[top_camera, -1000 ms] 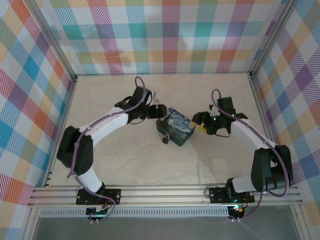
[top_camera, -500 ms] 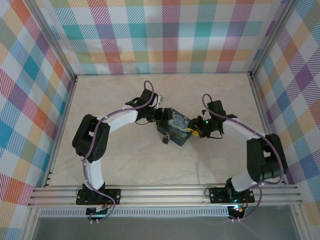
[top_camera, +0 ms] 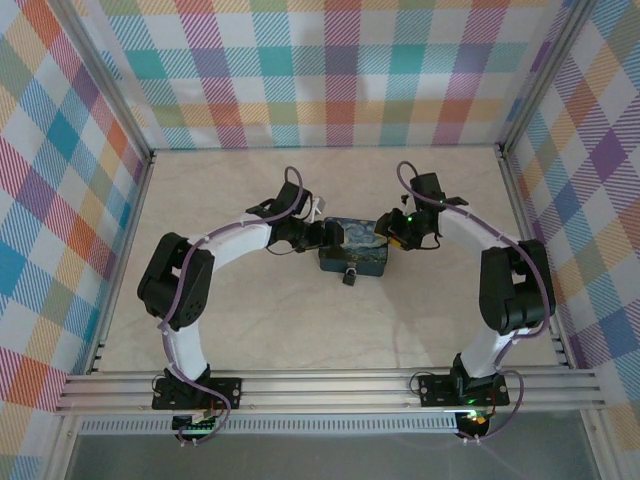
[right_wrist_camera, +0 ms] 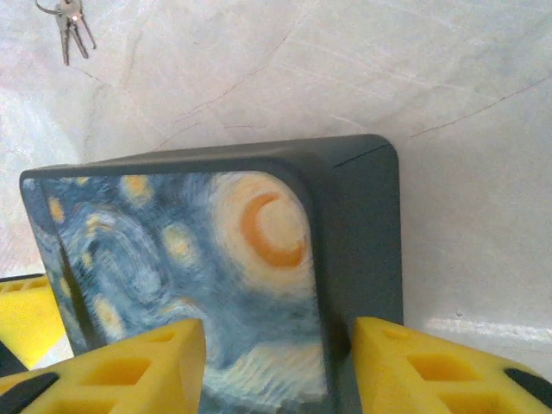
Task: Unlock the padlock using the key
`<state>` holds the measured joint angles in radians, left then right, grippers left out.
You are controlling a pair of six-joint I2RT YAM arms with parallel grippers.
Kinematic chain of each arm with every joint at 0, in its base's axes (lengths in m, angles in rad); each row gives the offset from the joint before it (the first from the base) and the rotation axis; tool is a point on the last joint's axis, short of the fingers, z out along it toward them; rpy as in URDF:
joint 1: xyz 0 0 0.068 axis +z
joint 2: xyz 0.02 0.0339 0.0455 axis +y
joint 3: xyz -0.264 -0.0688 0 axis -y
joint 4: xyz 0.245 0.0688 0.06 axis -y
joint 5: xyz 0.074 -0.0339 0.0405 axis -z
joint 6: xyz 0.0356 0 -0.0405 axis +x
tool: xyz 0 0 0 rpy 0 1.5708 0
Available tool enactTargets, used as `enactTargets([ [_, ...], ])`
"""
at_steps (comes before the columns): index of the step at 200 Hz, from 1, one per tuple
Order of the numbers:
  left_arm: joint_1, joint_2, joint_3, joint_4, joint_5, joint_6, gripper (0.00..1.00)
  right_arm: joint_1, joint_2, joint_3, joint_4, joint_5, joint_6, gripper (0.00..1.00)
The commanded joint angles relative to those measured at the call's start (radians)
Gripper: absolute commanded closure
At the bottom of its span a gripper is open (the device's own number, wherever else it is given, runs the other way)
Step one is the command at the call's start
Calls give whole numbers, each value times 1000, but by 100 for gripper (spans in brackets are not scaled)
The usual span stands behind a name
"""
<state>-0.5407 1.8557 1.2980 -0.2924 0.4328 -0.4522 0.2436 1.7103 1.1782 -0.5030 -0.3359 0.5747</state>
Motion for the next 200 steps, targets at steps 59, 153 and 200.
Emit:
enactTargets([
  [59, 105, 113, 262, -158, -334, -1, 31, -59, -84, 55, -109, -33, -132, 40],
  [153, 101, 568, 825, -328, -475, -133, 55, -23, -149, 18, -48, -81, -108, 49],
  [200, 100, 632, 886, -374, -469, -125, 57, -23, -155, 21, -12, -119, -82, 49],
])
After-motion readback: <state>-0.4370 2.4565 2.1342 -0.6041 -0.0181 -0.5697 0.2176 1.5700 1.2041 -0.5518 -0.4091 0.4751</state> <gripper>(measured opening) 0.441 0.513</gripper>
